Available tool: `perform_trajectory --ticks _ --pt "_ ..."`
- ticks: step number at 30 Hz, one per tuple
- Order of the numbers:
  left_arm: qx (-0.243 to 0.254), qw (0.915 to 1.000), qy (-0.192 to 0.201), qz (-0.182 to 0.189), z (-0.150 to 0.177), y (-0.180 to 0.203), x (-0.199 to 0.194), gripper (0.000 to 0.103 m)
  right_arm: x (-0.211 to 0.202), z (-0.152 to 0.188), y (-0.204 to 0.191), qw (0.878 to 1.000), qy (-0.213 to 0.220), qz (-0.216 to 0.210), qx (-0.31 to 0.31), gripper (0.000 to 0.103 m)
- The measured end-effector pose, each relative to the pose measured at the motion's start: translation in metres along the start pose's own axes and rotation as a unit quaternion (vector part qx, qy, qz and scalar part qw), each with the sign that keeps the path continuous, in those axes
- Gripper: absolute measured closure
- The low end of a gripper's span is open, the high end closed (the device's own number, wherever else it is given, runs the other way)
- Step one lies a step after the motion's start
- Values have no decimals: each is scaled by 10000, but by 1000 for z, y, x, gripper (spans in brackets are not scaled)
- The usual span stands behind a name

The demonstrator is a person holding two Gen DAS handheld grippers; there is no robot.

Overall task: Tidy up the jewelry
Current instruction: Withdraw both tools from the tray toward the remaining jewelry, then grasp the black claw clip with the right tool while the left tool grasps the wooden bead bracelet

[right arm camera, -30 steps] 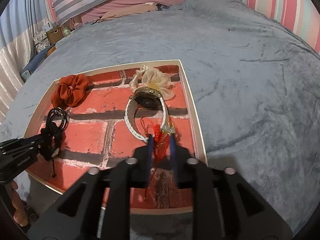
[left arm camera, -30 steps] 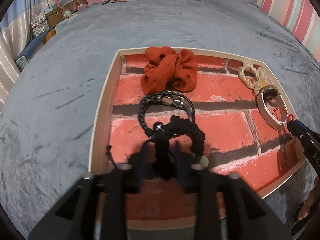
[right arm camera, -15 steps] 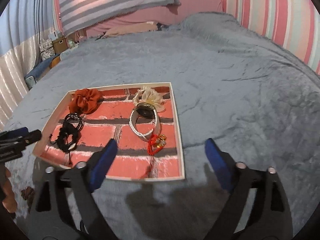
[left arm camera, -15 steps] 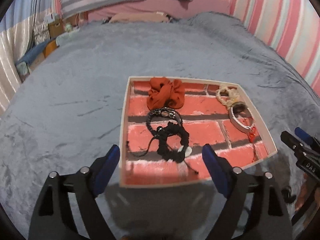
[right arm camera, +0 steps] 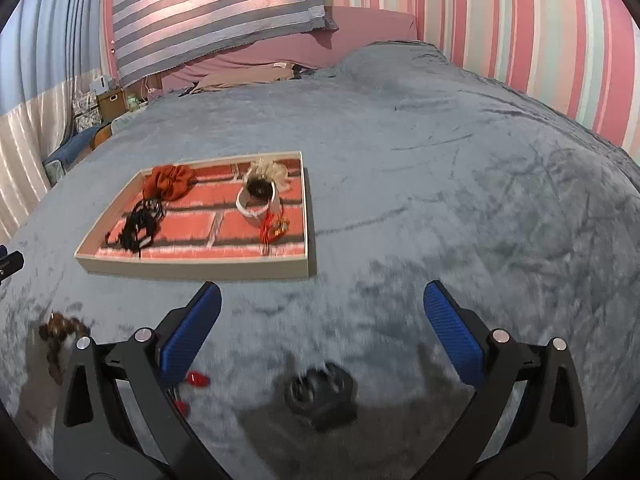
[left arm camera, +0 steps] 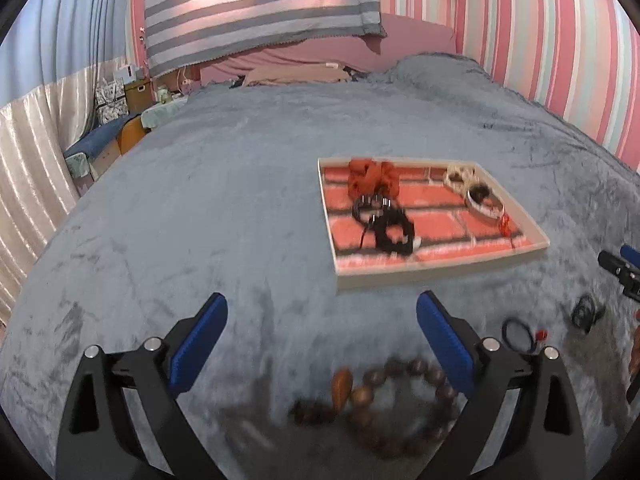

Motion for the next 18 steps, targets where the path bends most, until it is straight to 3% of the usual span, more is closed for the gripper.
perform_trajectory --ticks 12,18 --pt "-241 9994 -206 113 47 -4 0 10 -2 43 6 9997 -21 227 82 4" --pt "-50 9995 -208 239 67 30 -1 10 3 51 7 9997 -79 221 93 5"
Point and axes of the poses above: each gripper's, at about its wrist camera, not at the fingertips, and x roughly the way its jaws point, y to its right, z to its underside, the point moved 4 cm from there along x, roughly the way its jaws point, and after that the axes turned 7 degrees about -y, right-handed, at the moved point
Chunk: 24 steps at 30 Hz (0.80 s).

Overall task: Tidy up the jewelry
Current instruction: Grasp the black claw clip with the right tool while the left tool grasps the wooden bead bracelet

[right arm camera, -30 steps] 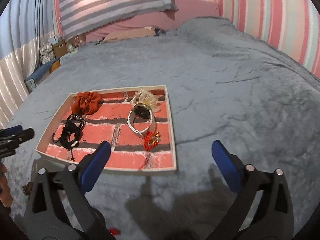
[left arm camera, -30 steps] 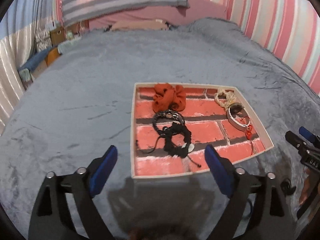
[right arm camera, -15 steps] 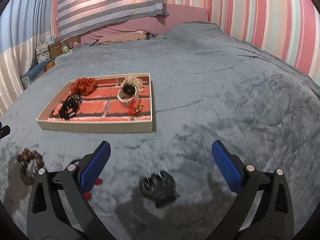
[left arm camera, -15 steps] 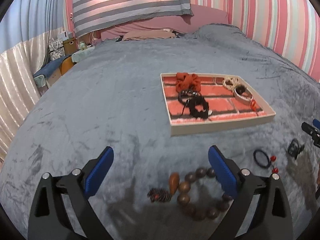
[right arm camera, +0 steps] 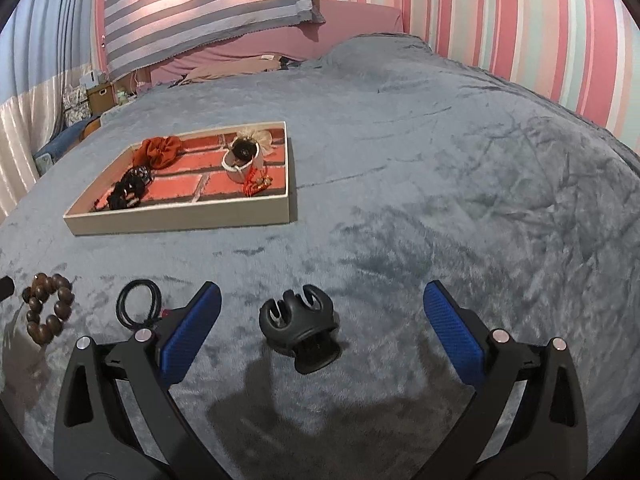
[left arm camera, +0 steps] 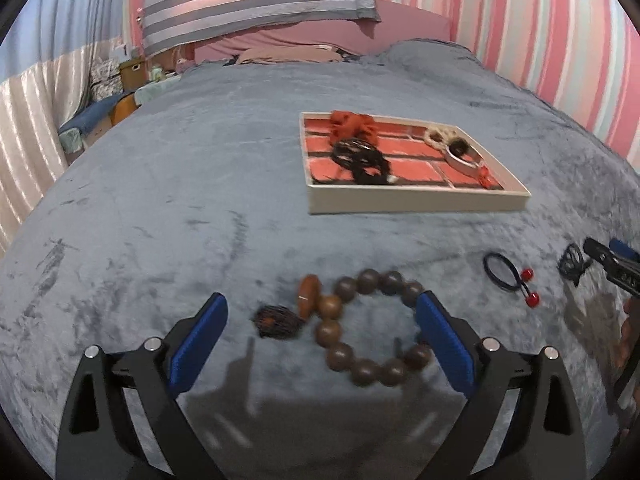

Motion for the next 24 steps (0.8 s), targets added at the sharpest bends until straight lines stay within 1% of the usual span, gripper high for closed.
perform_trajectory --ticks 2,5,9,12,14,16,18,20,23,24 --pt "77 9999 -40 117 3 14 2 10 4 3 -3 9999 -37 52 -110 5" --pt "172 9997 -114 158 5 32 9 10 10 6 -5 9997 -70 144 -197 5" --pt "153 9992 -261 265 4 46 20 10 14 7 -5 9995 -91 179 -240 5" --pt "232 9990 -307 241 6 57 27 12 15 8 -5 9994 -99 187 -257 6" --pt "327 9985 -379 236 8 64 33 20 18 9 -4 9994 -122 184 -252 7" --pt "355 9976 -532 258 9 67 43 36 21 10 -4 9994 -166 167 -238 11" --pt "308 9967 -696 279 11 66 54 45 23 11 -3 9994 -207 144 -225 14" --pt "203 9964 -754 329 11 64 60 45 26 11 -3 9994 -239 128 -221 15" --pt "139 9965 -740 360 8 62 63 45 31 12 -3 9993 -303 79 -209 20" --pt "129 9966 -734 354 7 62 64 47 32 12 -3 9993 -325 55 -200 23"
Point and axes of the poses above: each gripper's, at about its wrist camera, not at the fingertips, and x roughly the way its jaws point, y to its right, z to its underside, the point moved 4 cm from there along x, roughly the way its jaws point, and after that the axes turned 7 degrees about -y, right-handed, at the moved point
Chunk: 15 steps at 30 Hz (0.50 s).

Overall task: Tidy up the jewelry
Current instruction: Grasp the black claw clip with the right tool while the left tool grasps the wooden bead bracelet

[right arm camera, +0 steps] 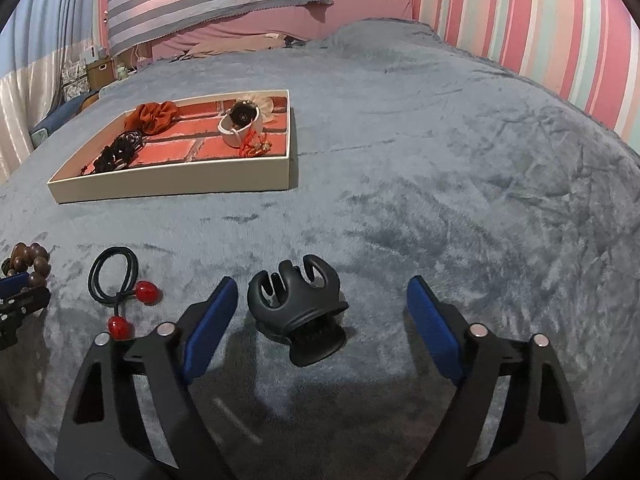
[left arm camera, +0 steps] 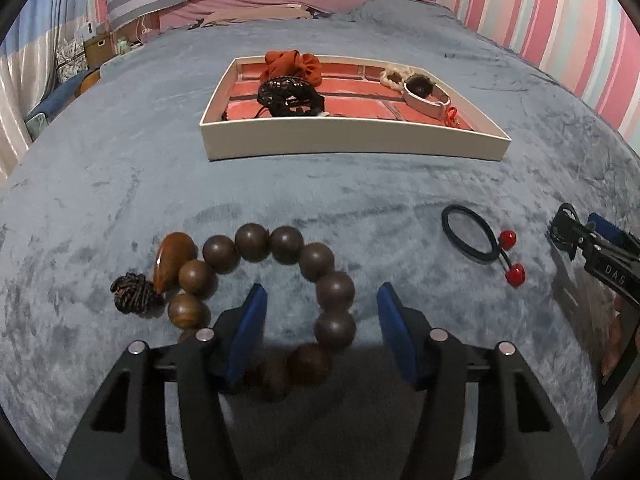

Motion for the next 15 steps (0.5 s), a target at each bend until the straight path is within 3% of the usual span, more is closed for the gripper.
perform_trajectory --ticks 15 --pt "-251 9996 103 91 -5 -10 2 73 8 4 -6 9997 -109 -206 -66 56"
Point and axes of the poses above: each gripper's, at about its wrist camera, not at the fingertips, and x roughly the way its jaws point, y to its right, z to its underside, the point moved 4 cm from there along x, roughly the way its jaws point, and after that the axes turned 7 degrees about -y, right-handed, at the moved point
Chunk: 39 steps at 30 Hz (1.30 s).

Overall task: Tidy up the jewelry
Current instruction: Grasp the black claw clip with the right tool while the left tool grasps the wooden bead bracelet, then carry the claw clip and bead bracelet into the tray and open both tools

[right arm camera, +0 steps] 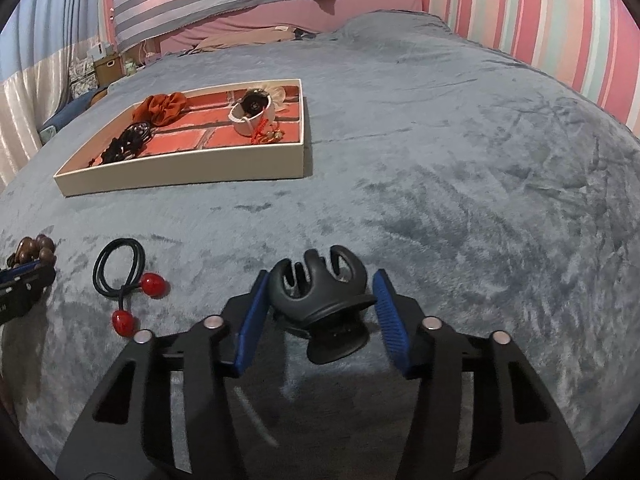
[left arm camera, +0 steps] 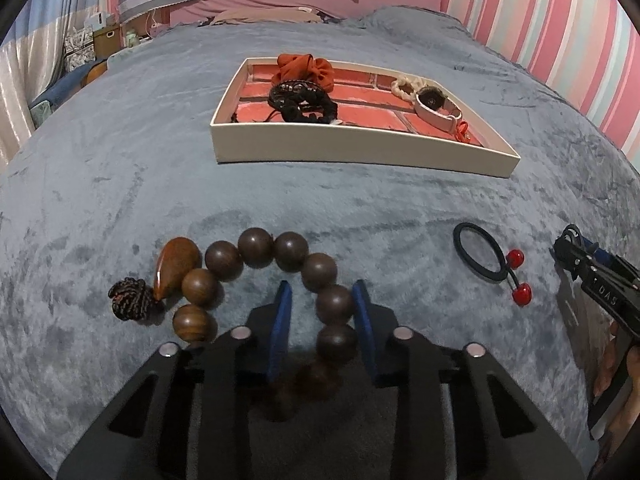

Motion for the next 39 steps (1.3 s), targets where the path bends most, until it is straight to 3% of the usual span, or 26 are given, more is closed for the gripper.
perform_trajectory --ticks 10,27,39 --pt "58 9998 175 -109 3 2 -4 84 -5 1 3 9998 149 -9 95 56" --pt "133 9984 549 -88 4 6 -20 84 -23 1 12 9983 507 -31 299 56" --pt "211 9953 947 36 -15 13 -63 84 -37 -10 7 9975 644 -59 293 56"
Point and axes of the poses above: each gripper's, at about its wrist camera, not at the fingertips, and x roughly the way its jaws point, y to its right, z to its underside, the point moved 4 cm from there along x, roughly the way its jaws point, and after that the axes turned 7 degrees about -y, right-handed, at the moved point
